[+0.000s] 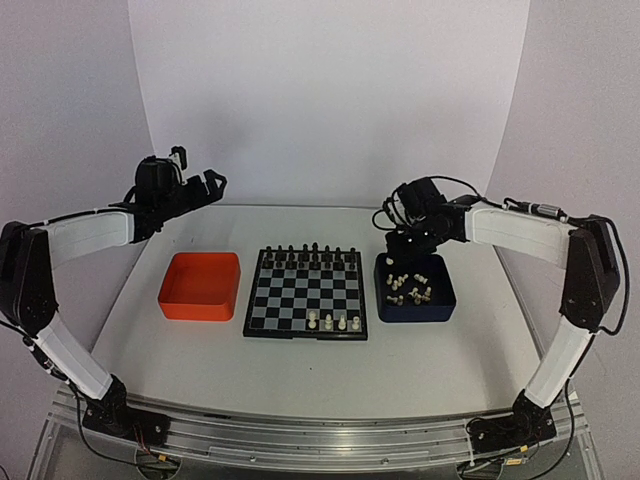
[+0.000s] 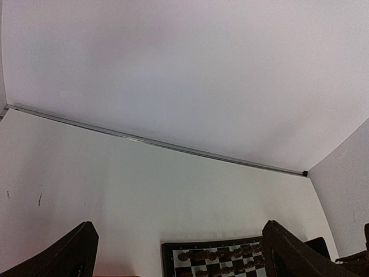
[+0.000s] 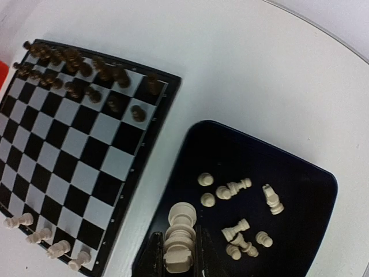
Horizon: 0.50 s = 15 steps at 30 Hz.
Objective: Set up the chess pieces on the board
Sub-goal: Place the chess piece on the chessboard.
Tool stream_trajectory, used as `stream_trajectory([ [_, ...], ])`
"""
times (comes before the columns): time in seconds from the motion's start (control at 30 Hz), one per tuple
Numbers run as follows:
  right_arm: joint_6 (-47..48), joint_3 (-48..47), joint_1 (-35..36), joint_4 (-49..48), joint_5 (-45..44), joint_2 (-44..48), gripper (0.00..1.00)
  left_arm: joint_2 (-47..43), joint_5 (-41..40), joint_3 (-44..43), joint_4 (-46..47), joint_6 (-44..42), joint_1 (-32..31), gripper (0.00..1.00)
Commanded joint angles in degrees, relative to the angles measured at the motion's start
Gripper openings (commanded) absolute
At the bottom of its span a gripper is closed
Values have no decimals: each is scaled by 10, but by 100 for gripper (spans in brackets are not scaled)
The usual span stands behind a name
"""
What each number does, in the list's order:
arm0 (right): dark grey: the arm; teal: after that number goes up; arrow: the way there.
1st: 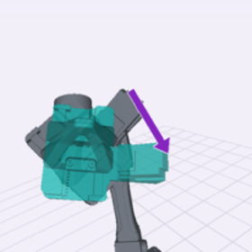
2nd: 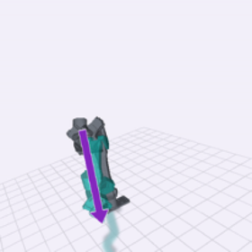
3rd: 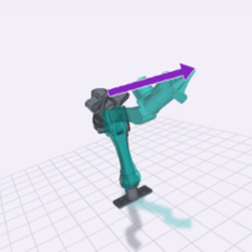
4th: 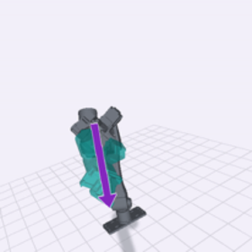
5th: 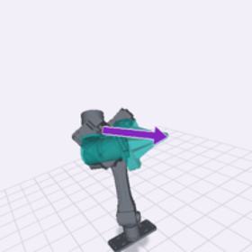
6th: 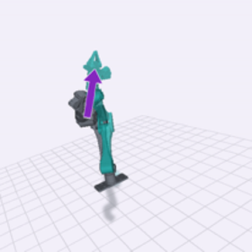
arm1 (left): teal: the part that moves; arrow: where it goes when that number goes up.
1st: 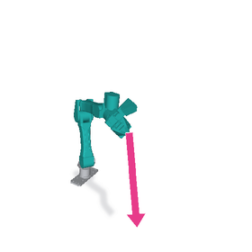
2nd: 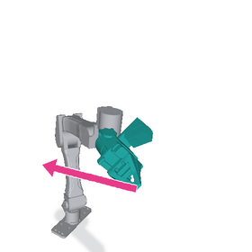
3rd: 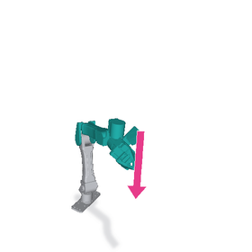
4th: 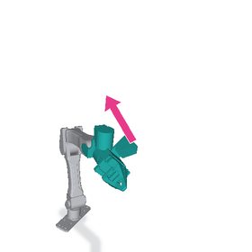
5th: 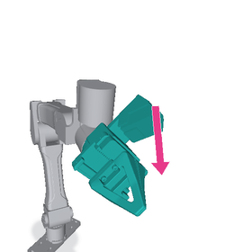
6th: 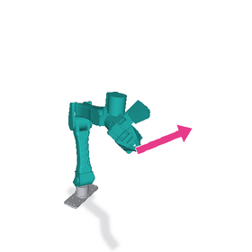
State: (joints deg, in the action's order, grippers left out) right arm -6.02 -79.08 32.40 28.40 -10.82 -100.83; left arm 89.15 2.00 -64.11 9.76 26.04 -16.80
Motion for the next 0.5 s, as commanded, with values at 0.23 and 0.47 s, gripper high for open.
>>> stream_trajectory([
  [0.23,41,-109,132,41,82,-40,0,-75,2,45,-22,9,-2,100],
  [0.47,42,-195,197,57,124,-125,0,-95,0,60,-36,5,-2,100],
])
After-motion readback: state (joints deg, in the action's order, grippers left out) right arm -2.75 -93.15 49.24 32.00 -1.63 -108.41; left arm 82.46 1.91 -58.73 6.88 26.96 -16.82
